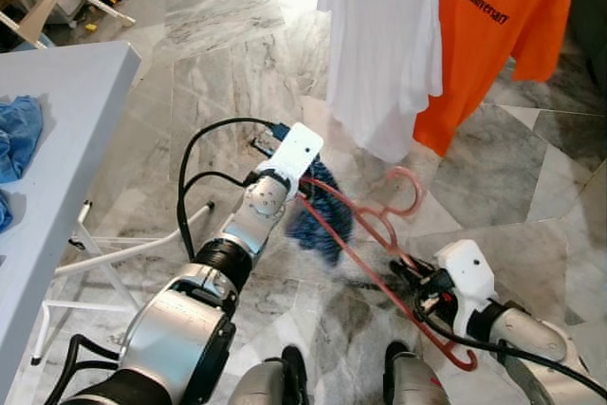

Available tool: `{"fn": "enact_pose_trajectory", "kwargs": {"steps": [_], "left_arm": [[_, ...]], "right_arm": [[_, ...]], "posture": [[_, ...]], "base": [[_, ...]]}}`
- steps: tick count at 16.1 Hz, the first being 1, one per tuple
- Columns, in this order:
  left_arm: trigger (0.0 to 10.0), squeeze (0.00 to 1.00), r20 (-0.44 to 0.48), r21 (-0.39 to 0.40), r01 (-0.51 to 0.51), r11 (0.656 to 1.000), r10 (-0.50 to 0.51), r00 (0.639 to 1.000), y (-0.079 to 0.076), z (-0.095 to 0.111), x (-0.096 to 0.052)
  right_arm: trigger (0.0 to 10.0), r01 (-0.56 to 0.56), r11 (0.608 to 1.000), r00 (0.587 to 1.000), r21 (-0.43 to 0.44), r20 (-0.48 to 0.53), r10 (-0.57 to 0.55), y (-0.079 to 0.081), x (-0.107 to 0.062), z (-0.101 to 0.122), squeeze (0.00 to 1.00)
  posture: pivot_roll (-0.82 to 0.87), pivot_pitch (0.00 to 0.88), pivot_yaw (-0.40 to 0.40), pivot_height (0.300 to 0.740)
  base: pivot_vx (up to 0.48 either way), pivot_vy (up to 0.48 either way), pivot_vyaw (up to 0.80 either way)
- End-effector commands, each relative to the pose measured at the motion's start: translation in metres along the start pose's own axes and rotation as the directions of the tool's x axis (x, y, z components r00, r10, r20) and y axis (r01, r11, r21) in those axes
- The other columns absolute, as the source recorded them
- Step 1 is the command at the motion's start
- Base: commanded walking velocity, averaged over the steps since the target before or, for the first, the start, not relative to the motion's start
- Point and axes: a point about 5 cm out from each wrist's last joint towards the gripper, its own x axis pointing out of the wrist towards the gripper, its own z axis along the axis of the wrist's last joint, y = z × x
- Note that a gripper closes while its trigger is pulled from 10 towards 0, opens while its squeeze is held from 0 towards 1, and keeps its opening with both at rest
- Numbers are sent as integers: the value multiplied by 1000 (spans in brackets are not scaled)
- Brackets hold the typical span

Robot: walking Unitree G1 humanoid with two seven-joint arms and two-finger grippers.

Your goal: Hang hanger

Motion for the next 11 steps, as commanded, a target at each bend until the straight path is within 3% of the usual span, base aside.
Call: {"fn": "enact_pose_trajectory", "kwargs": {"steps": [1,3,8,11], "left_arm": [[10000,0,-32,4,-3,1000,4,999,1,-12,-3],[10000,0,-32,1,4,1000,-4,999,1,-12,-3],[10000,0,-49,24,-25,999,26,998,9,-17,-4],[10000,0,-59,35,-20,999,22,998,6,-22,-5]], "right_arm": [[10000,-25,1000,1000,-2,6,25,5,-1,0,0],[10000,20,999,1000,-27,-12,-20,-1,-1,-3,0],[10000,-89,996,996,14,4,89,12,-6,0,0],[10000,-115,993,993,28,1,115,15,-10,0,0]], "posture": [[-183,258,197,740],[-183,261,197,740],[-183,265,199,740],[-186,269,197,740]], "base": [[0,0,0],[0,0,0],[0,0,0],[0,0,0]]}}
